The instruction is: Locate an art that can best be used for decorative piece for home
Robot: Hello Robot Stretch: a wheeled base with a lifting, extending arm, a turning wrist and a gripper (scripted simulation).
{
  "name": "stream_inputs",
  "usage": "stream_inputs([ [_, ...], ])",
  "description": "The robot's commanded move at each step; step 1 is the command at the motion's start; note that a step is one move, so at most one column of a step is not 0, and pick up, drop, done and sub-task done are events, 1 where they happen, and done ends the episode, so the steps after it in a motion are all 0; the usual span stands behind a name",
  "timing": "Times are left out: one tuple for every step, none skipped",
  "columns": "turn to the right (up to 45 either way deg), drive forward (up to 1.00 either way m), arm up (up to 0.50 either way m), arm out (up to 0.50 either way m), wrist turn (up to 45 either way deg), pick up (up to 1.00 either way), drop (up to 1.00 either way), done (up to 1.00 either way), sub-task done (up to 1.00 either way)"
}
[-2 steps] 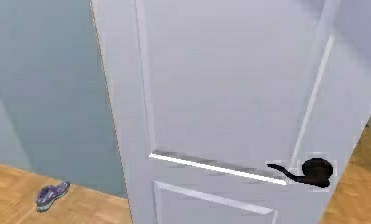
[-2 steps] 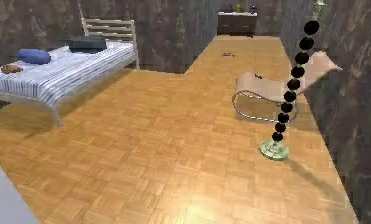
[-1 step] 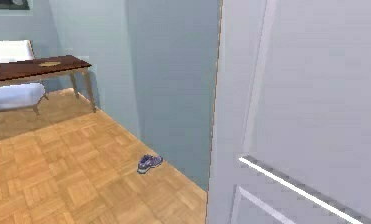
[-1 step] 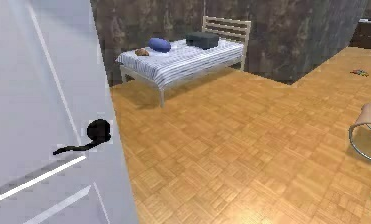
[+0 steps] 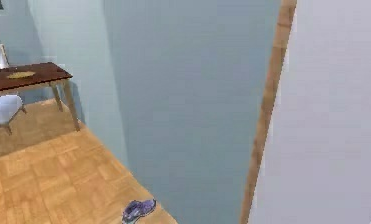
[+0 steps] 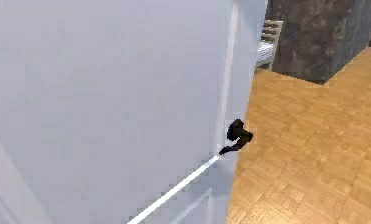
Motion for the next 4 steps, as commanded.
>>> stream_inputs([
  [-45.0, 0.0, 0.0, 0.0, 0.0, 0.0, 0.0, 0.0, 0.0],
  [-30.0, 0.0, 0.0, 0.0, 0.0, 0.0, 0.0, 0.0, 0.0],
  [0.0, 0.6, 0.0, 0.0, 0.0, 0.0, 0.0, 0.0, 0.0],
  [-45.0, 0.0, 0.0, 0.0, 0.0, 0.0, 0.0, 0.0, 0.0],
])
